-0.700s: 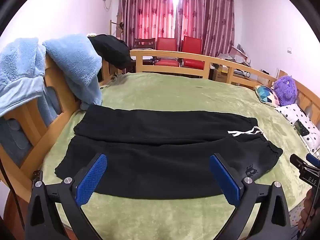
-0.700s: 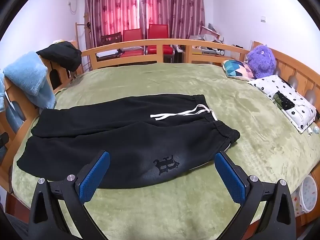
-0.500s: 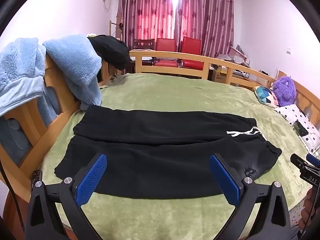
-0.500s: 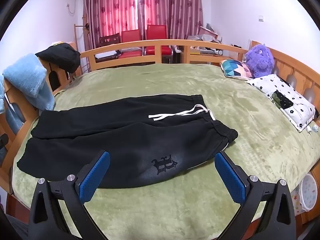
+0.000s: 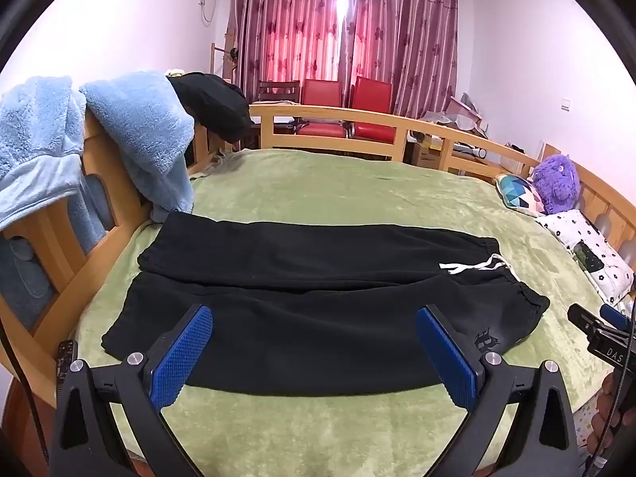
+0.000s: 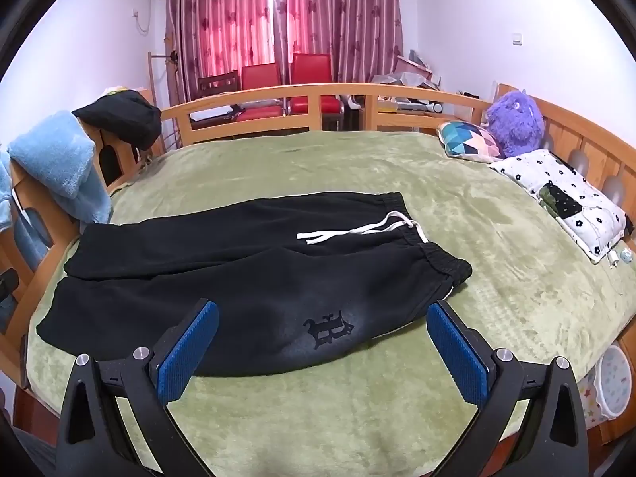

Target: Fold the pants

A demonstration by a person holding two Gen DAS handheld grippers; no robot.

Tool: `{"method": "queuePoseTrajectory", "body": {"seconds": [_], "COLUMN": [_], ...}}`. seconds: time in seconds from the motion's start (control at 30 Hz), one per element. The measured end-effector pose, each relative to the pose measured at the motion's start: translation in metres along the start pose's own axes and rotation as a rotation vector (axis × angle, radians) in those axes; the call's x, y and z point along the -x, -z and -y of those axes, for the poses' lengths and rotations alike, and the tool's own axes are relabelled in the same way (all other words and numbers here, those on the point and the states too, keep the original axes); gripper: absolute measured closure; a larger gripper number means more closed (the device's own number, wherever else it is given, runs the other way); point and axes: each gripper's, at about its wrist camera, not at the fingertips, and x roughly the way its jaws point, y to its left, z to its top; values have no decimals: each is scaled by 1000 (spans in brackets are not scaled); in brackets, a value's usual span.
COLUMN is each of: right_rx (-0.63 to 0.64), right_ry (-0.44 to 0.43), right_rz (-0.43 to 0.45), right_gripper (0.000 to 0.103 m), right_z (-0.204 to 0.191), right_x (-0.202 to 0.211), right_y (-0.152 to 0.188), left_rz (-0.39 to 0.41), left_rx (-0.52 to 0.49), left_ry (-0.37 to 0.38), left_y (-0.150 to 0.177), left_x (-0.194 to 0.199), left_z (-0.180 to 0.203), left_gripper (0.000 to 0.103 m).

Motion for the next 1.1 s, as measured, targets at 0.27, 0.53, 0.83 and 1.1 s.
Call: {"method": "queuePoseTrajectory", "body": {"seconds": [0.27, 0.53, 0.83, 1.1], "right_rx": [0, -10, -25, -26], "right_ry": [3, 5, 7, 8], "right_rz": [2, 4, 6, 7], "right_gripper": [0, 0, 0, 0], "right_z": [1, 6, 8, 7], "right_x": [0, 0, -1, -3], "right_y": [0, -1, -2, -2], "left_rz": [1, -2, -1, 1], "left_rx": [1, 1, 9, 14], "left_ry": [3, 8, 4, 4], "left_y": [0, -1, 0, -2], "left_x": [0, 0, 3, 4], "left_z": [1, 1, 1, 0], "left_gripper": [0, 0, 0, 0]}}
